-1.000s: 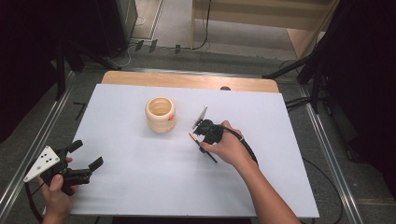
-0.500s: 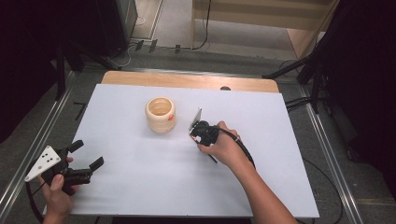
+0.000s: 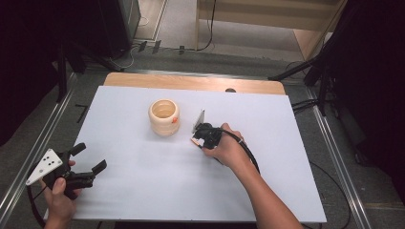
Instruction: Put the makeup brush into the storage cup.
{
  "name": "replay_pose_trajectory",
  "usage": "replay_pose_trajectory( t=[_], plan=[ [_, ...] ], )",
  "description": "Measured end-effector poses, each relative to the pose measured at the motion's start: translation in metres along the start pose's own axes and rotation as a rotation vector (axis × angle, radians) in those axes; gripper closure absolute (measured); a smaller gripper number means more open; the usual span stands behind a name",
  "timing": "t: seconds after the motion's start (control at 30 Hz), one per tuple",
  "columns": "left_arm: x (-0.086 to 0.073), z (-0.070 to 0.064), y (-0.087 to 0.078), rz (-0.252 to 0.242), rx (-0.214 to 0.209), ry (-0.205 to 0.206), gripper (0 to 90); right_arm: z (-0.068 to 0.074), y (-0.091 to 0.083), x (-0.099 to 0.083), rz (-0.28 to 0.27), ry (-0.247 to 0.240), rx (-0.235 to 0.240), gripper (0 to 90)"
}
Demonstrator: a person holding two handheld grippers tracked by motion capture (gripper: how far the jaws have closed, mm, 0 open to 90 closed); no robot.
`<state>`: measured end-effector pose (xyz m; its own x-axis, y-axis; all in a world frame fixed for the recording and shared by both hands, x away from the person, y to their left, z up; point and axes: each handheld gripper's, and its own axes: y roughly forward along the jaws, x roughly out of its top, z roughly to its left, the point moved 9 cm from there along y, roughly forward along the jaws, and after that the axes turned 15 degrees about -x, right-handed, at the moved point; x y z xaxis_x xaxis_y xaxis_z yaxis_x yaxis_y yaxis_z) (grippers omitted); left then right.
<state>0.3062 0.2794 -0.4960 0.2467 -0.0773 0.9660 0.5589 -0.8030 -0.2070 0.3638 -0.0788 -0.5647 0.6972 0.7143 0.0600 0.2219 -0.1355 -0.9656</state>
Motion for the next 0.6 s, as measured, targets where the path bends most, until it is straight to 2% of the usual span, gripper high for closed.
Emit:
replay_pose_trajectory(
  t=[0.27, 0.5, 0.6],
  plan=[
    [0.000, 0.002, 0.000, 0.001, 0.000, -0.005, 0.0, 0.000, -0.003, 0.000, -0.026, 0.010, 0.008, 85.1],
    [0.000, 0.001, 0.001, -0.004, 0.000, -0.011, 0.0, -0.007, -0.013, 0.005, -0.102, 0.073, 0.017, 85.1],
    [0.000, 0.001, 0.001, -0.003, -0.002, -0.007, 0.0, -0.012, -0.016, 0.006, -0.138, 0.116, 0.019, 85.1]
  ],
)
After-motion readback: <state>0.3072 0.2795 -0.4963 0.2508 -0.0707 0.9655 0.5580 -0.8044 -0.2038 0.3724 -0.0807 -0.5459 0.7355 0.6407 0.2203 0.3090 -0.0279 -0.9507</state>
